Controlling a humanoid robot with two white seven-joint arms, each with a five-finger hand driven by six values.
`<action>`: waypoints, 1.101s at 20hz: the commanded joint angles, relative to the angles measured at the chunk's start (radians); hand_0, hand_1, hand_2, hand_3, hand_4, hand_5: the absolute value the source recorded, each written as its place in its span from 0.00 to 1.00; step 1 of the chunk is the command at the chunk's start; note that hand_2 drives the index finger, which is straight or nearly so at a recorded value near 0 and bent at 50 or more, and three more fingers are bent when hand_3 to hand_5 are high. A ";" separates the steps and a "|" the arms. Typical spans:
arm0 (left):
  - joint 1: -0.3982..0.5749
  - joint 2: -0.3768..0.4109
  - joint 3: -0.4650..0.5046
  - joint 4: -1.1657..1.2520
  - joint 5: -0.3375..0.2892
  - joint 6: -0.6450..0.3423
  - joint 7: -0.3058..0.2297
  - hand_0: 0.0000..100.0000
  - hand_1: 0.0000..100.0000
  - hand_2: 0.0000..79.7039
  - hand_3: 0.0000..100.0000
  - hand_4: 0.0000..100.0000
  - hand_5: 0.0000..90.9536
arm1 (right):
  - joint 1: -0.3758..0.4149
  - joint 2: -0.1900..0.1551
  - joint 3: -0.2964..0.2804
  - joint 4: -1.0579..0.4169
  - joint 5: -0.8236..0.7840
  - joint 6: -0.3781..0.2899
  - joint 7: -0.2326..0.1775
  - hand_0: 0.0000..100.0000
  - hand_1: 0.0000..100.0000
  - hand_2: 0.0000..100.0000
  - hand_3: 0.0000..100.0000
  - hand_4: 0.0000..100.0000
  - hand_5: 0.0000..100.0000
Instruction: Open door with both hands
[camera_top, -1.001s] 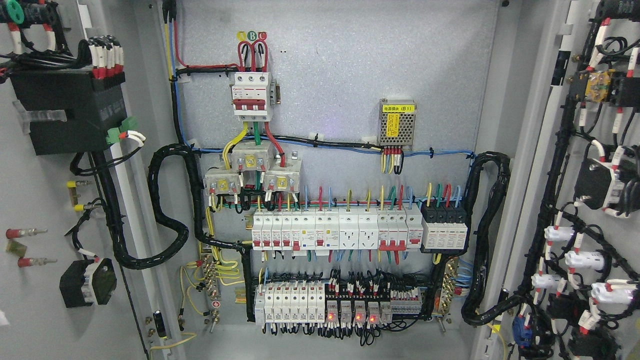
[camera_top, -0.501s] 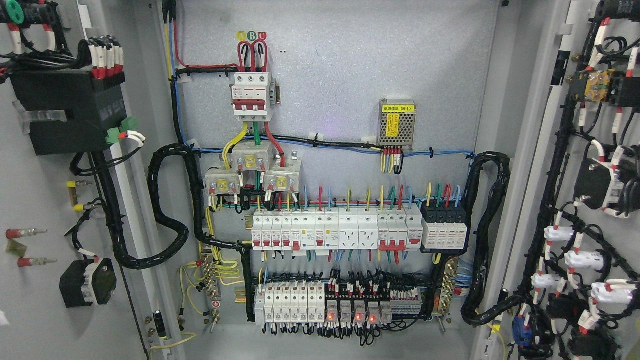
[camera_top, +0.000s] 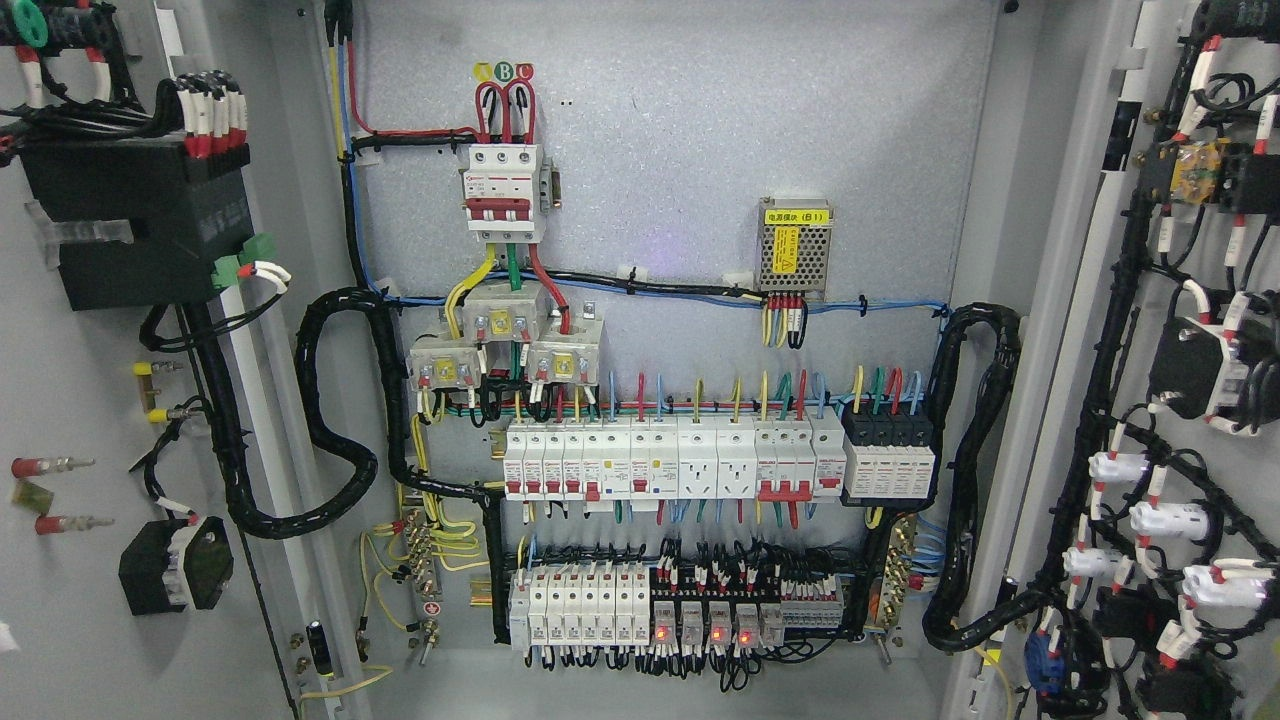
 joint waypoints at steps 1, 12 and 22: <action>0.040 0.013 0.137 -0.045 0.059 0.010 -0.014 0.30 0.00 0.03 0.03 0.04 0.00 | 0.002 -0.004 -0.030 0.040 -0.003 -0.005 0.001 0.22 0.00 0.00 0.00 0.00 0.00; 0.075 0.000 0.312 0.019 0.103 0.165 -0.159 0.30 0.00 0.03 0.03 0.04 0.00 | 0.010 -0.018 -0.071 0.035 -0.038 -0.023 0.005 0.22 0.00 0.00 0.00 0.00 0.00; 0.064 -0.035 0.421 0.048 0.114 0.252 -0.227 0.30 0.00 0.03 0.03 0.04 0.00 | 0.034 -0.092 -0.071 0.042 -0.114 -0.057 0.010 0.22 0.00 0.00 0.00 0.00 0.00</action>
